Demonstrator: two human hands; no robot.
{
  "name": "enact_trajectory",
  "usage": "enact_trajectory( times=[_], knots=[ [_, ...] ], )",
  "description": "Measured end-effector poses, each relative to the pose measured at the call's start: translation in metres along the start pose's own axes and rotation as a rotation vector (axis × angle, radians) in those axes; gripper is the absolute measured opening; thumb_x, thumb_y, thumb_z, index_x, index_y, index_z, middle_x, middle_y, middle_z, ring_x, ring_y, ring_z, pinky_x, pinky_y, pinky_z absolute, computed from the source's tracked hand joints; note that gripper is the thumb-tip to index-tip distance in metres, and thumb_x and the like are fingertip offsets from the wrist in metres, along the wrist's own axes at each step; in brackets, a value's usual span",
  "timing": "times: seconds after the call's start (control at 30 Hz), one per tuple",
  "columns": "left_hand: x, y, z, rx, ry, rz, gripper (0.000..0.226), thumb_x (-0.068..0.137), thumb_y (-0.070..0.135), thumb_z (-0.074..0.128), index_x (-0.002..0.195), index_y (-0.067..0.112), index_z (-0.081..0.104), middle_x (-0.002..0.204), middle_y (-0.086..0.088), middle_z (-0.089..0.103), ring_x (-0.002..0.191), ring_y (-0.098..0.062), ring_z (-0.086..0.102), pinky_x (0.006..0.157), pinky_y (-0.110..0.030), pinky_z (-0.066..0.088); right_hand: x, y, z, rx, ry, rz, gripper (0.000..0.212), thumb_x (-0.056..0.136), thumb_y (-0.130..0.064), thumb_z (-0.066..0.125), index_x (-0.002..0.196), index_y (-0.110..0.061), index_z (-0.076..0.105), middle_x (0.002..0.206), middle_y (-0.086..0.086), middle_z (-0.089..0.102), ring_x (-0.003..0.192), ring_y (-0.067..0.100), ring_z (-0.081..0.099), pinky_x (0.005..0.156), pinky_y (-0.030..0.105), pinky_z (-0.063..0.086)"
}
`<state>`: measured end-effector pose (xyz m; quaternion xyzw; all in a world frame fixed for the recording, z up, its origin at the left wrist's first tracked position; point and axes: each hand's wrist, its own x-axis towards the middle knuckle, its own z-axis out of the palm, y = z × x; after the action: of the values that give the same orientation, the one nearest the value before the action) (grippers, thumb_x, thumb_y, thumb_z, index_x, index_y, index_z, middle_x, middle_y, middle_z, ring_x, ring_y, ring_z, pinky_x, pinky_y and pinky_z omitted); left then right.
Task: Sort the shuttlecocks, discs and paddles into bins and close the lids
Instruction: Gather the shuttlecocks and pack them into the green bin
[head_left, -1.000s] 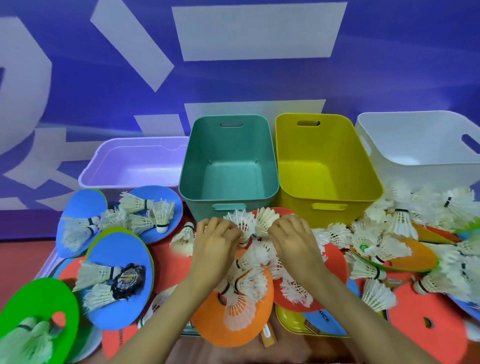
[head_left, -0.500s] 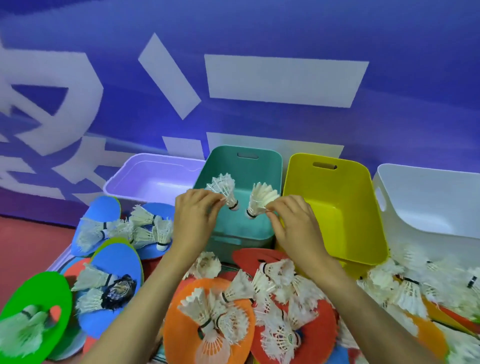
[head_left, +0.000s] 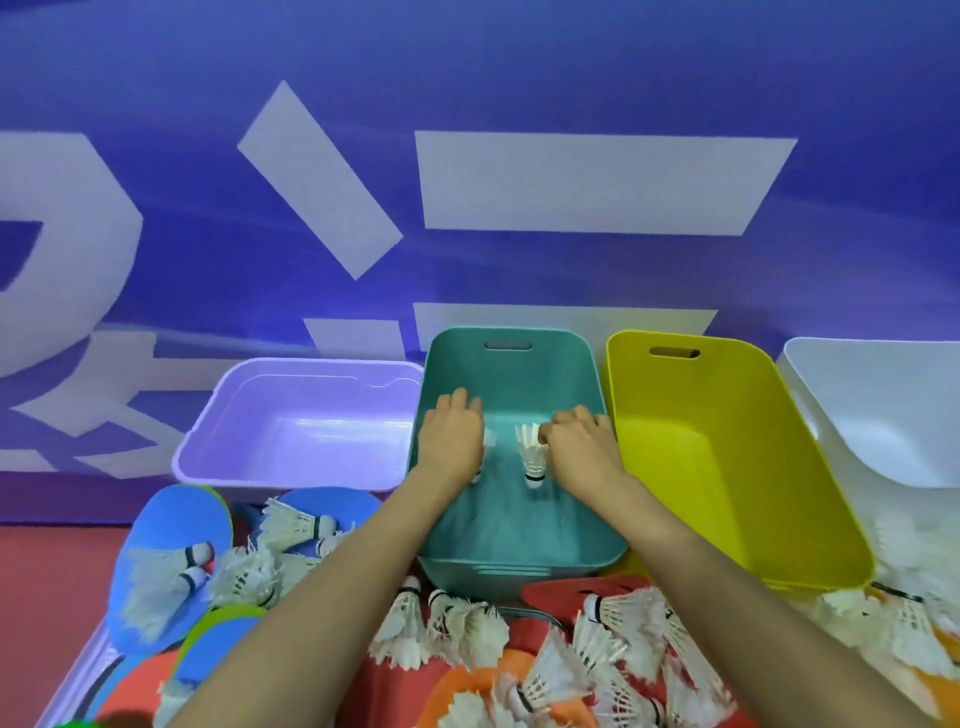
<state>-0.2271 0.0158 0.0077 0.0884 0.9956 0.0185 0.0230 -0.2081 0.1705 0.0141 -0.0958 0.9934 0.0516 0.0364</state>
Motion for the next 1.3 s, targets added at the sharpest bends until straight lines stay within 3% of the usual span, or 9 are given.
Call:
enact_trajectory(
  times=[0.17,0.33,0.43,0.57,0.73,0.83,0.93,1.1,1.3],
  knots=[
    [-0.035,0.002,-0.01,-0.307,0.33,0.06,0.038,0.087,0.012,0.057,0.124,0.008,0.055,0.126,-0.012,0.051,0.114,-0.033,0.048,0.093,-0.04,0.039,-0.021,0.013,-0.007,0.156,0.13,0.025,0.038,0.092,-0.028,0.052,0.129,-0.023,0.049,0.128,0.002,0.051,0.125,0.024,0.038,0.1,0.037,0.03],
    [-0.124,0.013,-0.005,-0.566,0.641,-0.052,0.028,0.088,0.024,0.052,0.111,0.011,0.061,0.106,-0.007,0.056,0.097,-0.023,0.051,0.084,-0.034,0.041,-0.082,0.016,-0.01,0.542,0.493,-0.157,0.029,0.087,-0.02,0.057,0.115,-0.013,0.061,0.11,0.005,0.061,0.109,0.025,0.051,0.094,0.039,0.041],
    [-0.177,0.028,0.011,-0.622,0.625,-0.068,0.026,0.09,0.03,0.049,0.108,0.014,0.06,0.1,-0.003,0.053,0.091,-0.02,0.053,0.08,-0.032,0.043,-0.128,0.009,-0.001,0.649,0.55,-0.262,0.031,0.09,-0.024,0.05,0.117,-0.013,0.059,0.112,0.002,0.06,0.11,0.015,0.048,0.097,0.031,0.037],
    [-0.208,0.033,0.052,-0.469,0.392,-0.167,0.024,0.085,0.03,0.058,0.103,0.015,0.058,0.098,-0.003,0.052,0.09,-0.024,0.054,0.074,-0.035,0.044,-0.175,0.0,0.027,0.693,0.563,-0.279,0.026,0.09,-0.028,0.051,0.108,-0.013,0.062,0.102,-0.001,0.063,0.1,0.012,0.052,0.09,0.023,0.04],
    [-0.214,0.031,0.065,-0.335,0.149,-0.325,0.024,0.083,0.02,0.058,0.105,0.012,0.055,0.098,-0.006,0.057,0.089,-0.029,0.057,0.071,-0.037,0.044,-0.199,-0.015,0.061,0.507,0.16,-0.183,0.025,0.09,-0.038,0.055,0.107,-0.02,0.051,0.098,-0.006,0.056,0.097,0.016,0.05,0.078,0.024,0.036],
    [-0.212,0.027,0.064,-0.332,0.172,-0.354,0.008,0.083,0.015,0.053,0.088,0.01,0.057,0.078,-0.007,0.064,0.072,-0.029,0.061,0.057,-0.031,0.035,-0.199,-0.022,0.068,0.494,-0.043,-0.074,0.026,0.094,-0.036,0.048,0.114,-0.02,0.044,0.106,-0.003,0.056,0.103,0.018,0.048,0.081,0.028,0.037],
    [-0.213,0.024,0.061,-0.334,0.212,-0.388,0.01,0.086,0.015,0.052,0.08,0.011,0.059,0.068,-0.006,0.064,0.061,-0.027,0.059,0.049,-0.028,0.027,-0.197,-0.029,0.074,0.506,-0.074,-0.031,0.025,0.093,-0.028,0.051,0.116,-0.02,0.043,0.104,0.001,0.063,0.097,0.021,0.056,0.077,0.031,0.042],
    [-0.222,0.02,0.049,-0.428,0.281,-0.387,0.013,0.093,0.023,0.049,0.089,0.015,0.058,0.077,-0.002,0.064,0.065,-0.024,0.058,0.05,-0.029,0.035,-0.2,-0.029,0.066,0.617,0.035,-0.075,0.023,0.095,-0.02,0.049,0.117,-0.022,0.05,0.102,-0.003,0.063,0.097,0.017,0.057,0.075,0.027,0.042],
    [-0.228,0.018,0.021,-0.598,0.495,-0.255,0.009,0.095,0.022,0.052,0.095,0.016,0.059,0.086,0.007,0.058,0.067,-0.013,0.053,0.058,-0.032,0.044,-0.205,-0.011,0.025,0.733,0.461,-0.239,0.009,0.089,-0.018,0.061,0.097,-0.019,0.063,0.089,-0.008,0.063,0.085,0.01,0.057,0.073,0.018,0.041]
  ],
)
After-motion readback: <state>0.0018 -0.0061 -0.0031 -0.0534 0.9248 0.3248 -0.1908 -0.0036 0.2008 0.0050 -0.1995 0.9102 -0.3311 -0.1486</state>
